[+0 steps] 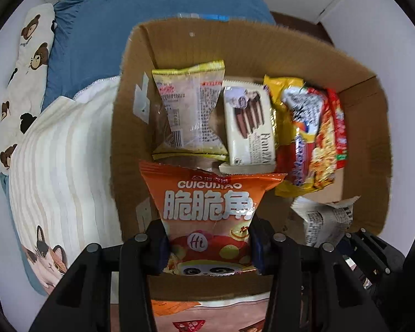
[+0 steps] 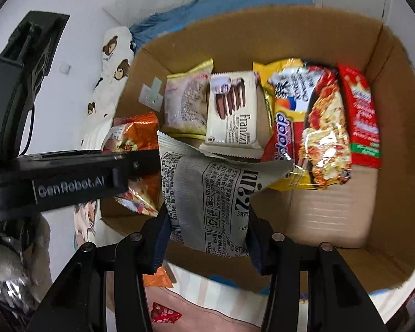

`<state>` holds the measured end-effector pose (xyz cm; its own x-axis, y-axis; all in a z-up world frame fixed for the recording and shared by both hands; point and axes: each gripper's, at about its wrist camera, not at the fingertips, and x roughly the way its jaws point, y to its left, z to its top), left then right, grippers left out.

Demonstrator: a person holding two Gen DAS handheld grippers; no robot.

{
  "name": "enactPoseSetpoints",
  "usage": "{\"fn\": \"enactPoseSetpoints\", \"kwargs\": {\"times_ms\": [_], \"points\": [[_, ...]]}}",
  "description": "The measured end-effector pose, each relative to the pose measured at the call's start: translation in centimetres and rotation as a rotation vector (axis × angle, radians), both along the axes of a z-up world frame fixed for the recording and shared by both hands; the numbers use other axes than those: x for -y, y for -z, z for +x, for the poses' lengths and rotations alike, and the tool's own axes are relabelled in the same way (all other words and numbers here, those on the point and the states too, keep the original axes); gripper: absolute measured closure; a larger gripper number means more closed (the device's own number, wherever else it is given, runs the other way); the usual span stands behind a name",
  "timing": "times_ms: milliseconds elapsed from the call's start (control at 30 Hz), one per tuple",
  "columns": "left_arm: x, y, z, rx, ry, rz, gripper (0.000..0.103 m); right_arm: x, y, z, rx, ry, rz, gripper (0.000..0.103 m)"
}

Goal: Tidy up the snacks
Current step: 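Carry both packs into the box and open both tools to drop them, then grasp the orange Caizhen packet with the left tool while the right tool grasps the brown snack pack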

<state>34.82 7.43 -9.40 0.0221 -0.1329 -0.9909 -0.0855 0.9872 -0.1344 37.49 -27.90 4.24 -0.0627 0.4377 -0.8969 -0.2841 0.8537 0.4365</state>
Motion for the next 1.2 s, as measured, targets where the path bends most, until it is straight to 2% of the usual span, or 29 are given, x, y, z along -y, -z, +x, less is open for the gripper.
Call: {"fn": "enactPoseSetpoints", "kwargs": {"times_ms": [133,200,233,267,300,333,367,400,700,833,933,1033,1200], "points": [[0.2,1.7,0.0,-0.04,0.0,-0.002,0.06,-0.8,1.9,0.5,-0.031,-0.023,-0.028,0.052],[0.2,2.5,-0.1,-0.061,-0.006,-0.004,0.059,-0.9,3.1,0.9,-0.083,-0.021,-0.038,0.047],[0.1,2.8,-0.1,-0.071,-0.019,-0.019,0.059,-1.0,3.4,1.1,-0.094,-0.025,-0.044,0.04],[-0.1,3.0,-0.1,-0.074,-0.031,-0.034,0.053,-1.0,3.6,1.2,-0.093,-0.033,-0.063,0.018],[-0.2,3.0,-0.1,-0.064,-0.032,-0.05,0.038,-1.0,3.6,1.3,-0.085,-0.037,-0.076,0.003],[-0.3,3.0,-0.1,-0.049,-0.032,-0.047,0.029,-1.1,3.6,1.3,-0.08,-0.04,-0.081,0.002],[-0.4,2.8,-0.1,-0.032,-0.035,-0.037,0.013,-1.1,3.6,1.2,-0.085,-0.047,-0.091,0.002],[-0.5,2.6,-0.2,-0.02,-0.037,-0.033,0.007,-1.0,3.7,1.3,-0.088,-0.043,-0.1,0.002],[-0.6,1.0,-1.1,0.037,-0.043,-0.03,0.005,1.3,2.3,1.4,-0.047,0.01,-0.138,0.002],[-0.4,-0.3,-2.1,0.096,-0.056,-0.014,0.005,2.8,1.1,1.2,-0.004,0.051,-0.158,0.002],[-0.5,-1.5,-2.9,0.15,-0.064,-0.002,0.005,3.5,-0.8,0.9,0.064,0.076,-0.184,0.002],[-0.5,-3.0,-4.4,0.224,-0.081,0.004,0.005,4.5,-3.5,0.1,0.172,0.094,-0.21,0.002],[-0.2,-6.2,-7.8,0.346,-0.1,0.009,0.005,5.8,-7.1,-2.1,0.271,0.139,-0.189,0.002]]}}
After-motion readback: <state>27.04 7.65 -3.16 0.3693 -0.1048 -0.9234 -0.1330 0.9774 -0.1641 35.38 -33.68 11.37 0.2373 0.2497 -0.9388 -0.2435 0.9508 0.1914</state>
